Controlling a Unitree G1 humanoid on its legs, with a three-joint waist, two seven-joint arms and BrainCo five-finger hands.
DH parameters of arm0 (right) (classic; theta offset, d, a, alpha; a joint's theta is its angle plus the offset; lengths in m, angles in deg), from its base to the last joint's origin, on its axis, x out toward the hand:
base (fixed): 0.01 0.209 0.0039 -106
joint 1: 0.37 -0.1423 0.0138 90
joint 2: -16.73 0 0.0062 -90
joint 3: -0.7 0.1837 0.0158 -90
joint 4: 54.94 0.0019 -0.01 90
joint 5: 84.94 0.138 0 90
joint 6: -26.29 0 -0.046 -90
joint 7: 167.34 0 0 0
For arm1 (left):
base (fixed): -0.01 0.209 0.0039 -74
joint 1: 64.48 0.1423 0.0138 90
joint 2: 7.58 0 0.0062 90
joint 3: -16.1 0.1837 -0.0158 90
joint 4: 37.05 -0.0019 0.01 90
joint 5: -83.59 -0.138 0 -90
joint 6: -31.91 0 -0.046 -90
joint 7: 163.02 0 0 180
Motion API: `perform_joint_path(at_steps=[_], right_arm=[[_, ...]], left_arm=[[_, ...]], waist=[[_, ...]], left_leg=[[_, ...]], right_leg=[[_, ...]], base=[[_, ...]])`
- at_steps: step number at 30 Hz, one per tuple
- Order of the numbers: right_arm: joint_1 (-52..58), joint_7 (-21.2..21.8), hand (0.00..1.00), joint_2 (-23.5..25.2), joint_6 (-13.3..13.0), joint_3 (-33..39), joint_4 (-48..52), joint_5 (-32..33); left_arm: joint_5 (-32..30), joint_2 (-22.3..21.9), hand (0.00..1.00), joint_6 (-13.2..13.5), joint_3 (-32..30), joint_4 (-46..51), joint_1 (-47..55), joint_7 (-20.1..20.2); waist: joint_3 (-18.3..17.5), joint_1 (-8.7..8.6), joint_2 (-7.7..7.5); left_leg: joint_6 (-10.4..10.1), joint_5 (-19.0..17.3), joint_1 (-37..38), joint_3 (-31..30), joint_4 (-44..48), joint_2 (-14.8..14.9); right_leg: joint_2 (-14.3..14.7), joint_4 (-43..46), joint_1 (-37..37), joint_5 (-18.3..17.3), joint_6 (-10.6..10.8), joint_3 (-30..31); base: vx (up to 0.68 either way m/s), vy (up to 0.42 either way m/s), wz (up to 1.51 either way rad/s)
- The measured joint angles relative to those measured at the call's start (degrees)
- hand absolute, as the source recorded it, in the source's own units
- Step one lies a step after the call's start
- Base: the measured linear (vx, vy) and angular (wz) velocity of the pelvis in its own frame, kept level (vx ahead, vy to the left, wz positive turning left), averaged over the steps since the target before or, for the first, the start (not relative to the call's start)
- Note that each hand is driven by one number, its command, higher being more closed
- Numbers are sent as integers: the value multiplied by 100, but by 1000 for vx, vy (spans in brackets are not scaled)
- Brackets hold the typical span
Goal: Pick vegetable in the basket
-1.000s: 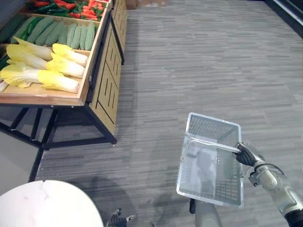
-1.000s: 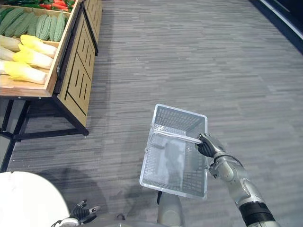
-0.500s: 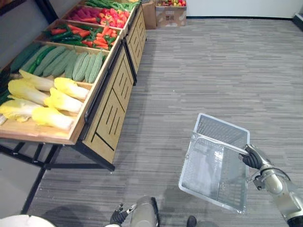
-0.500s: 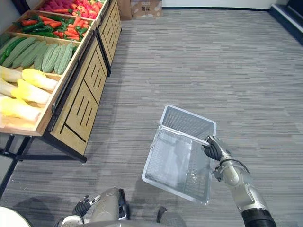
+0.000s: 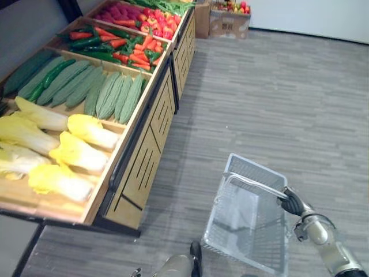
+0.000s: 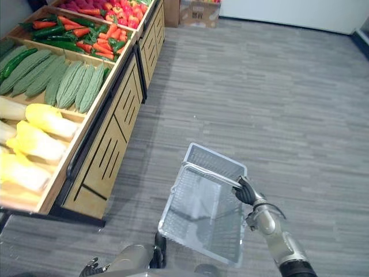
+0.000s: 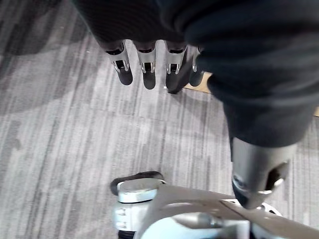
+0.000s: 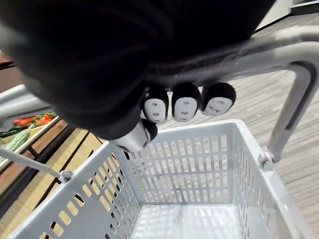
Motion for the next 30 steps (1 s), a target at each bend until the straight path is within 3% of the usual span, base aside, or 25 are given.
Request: perform_joint_path(at_steps=[1, 2, 3, 4, 5, 7, 8, 10, 11, 12, 15, 16, 18, 19, 21, 23, 24, 25, 27, 29, 30], right_arm=[[46, 5, 100, 56, -29, -32, 34, -3], [79, 7, 100, 57, -45, -50, 61, -3], [136, 3, 100, 59, -46, -58, 105, -2], [162, 3, 100, 58, -46, -47, 118, -1], [242, 2, 100, 54, -40, 97, 183, -1], [272, 2, 100, 45, -16, 227, 203, -1], [316, 1, 100, 36, 52, 410, 199, -1], [320, 1, 100, 30, 117, 517, 196, -2], [320, 1, 100, 30, 124, 521, 196, -2], [337, 1, 100, 48, 136, 523, 194, -4], [473, 3, 100, 124, 100, 520, 225, -39], [531, 2, 100, 105, 116, 564, 238, -36], [460, 5, 100, 58, 177, 619, 198, -44], [391, 4, 100, 59, 193, 615, 168, -39], [389, 2, 100, 59, 187, 623, 148, -1], [403, 1, 100, 57, 187, 675, 142, 7], [436, -1, 100, 59, 187, 773, 139, 7], [485, -14, 100, 62, 186, 889, 131, 9], [653, -153, 100, 99, 188, 1317, 73, 72], [779, -213, 100, 152, 201, 1590, -123, 219], [893, -263, 100, 296, 218, 1799, -255, 236]], left_arm=[[2, 43, 0, -62, 115, 24, -10, -27], [2, 59, 0, -71, 142, 33, -19, -47], [9, 75, 0, -70, 180, 96, -28, -58], [17, 76, 0, -71, 180, 140, -43, -61], [52, 66, 0, -65, 190, 184, -193, -61], [60, 53, 0, -63, 189, 198, -313, -59], [72, 47, 0, -36, 161, 257, -328, -67], [78, 57, 0, -33, 115, 259, -310, -72], [80, 62, 0, -34, 106, 253, -300, -73], [114, 98, 0, -45, 51, 236, -224, -92], [125, 163, 0, -45, -112, 195, -46, -121], [126, 175, 0, -79, -137, 58, -80, -122], [127, -136, 0, -75, -172, -48, -126, -111], [127, -226, 0, -70, -202, -90, -131, -111], [138, -243, 0, -77, -368, -103, -135, -122], [297, -240, 0, -74, -463, -96, -148, -131], [348, -236, 0, -67, -510, -94, -180, -137], [350, -228, 0, -67, -517, -99, -210, -146], [345, -194, 0, -77, -513, -96, -347, -150], [328, -188, 0, -71, -446, -17, -367, -162], [267, -141, 0, -90, -337, -14, -408, -172]], waist=[[10, -72, 29], [25, -80, 64], [26, -165, 102], [8, -221, 119], [-20, -380, 115], [-15, -406, 117], [-16, -398, 145], [-10, -379, 163], [-7, -372, 156], [-3, -325, 147], [-147, -244, -90], [-176, -293, -120], [-252, -225, 307], [-258, -217, 380], [-239, -256, 342], [-211, -291, 263], [-189, -292, 218], [-165, -291, 122], [-184, -446, 206], [-179, -578, 290], [-194, -623, 300]], left_leg=[[35, -97, 379, -134, -53, -11], [40, -160, 588, -254, -106, -18], [78, -207, 954, -415, -254, -20], [93, -230, 1086, -569, -317, -24], [117, -295, 1283, -1028, -359, -28], [101, -329, 1362, -1285, -332, -19], [-41, -439, 1436, -1646, -176, 56], [-198, -711, 1471, -2001, 32, 184], [-225, -755, 1486, -2052, 63, 205], [-378, -923, 1536, -2275, 203, 285], [-854, -1255, 1529, -2835, 547, 384], [-985, -1387, 1525, -3074, 721, 482], [-1066, -1311, 1296, -3422, 1081, 981], [-1093, -1096, 1166, -3555, 1209, 1118], [-1079, -616, 915, -3616, 1502, 1180], [-1072, 39, 596, -3273, 1918, 1236], [-1103, 466, 422, -2773, 2074, 1369], [-1046, 389, 282, -2212, 2111, 1543], [-944, 232, -66, -572, 1751, 1965], [-872, 442, -187, 572, 1151, 2041], [-948, 487, -168, 987, 793, 2019]], right_leg=[[19, 809, -326, -189, -322, -210], [9, 1025, -439, -351, -590, -366], [-53, 1067, -667, -662, -1084, -650], [-88, 924, -796, -836, -1341, -799], [-55, 78, -1161, -1195, -1426, -894], [7, -759, -1289, -1243, -1430, -778], [144, -2244, -1307, -1200, -1371, -404], [174, -3199, -1365, -1088, -1260, -64], [166, -3321, -1365, -1072, -1235, -23], [113, -3773, -1355, -1009, -1140, 42], [-25, -4370, -1196, -754, -1003, 69], [34, -4233, -1132, -311, -579, 9], [383, -3858, -1061, -630, -885, -606], [468, -3658, -1054, -814, -1058, -844], [476, -3510, -944, -963, -1279, -1196], [423, -3650, -649, -1037, -1396, -1527], [369, -3874, -385, -1059, -1428, -1737], [301, -4074, -208, -1067, -1442, -1926], [192, -4400, 104, -1070, -1445, -2590], [163, -4530, 278, -1077, -1433, -3135], [130, -4537, 344, -1144, -1335, -3433]], base=[[446, 66, 40], [437, 49, 59], [356, 30, 61], [520, 0, 125], [429, -36, 122], [417, -95, 128], [422, -147, 130], [425, -187, 115], [428, -245, 96], [437, -315, 90], [457, -433, 114], [464, -518, 136], [399, -464, 101], [349, -441, 71], [283, -434, 78], [266, -457, 94], [188, -306, 107], [166, -252, 111], [113, -157, 140], [26, 1, 155], [-4, 53, 150]])
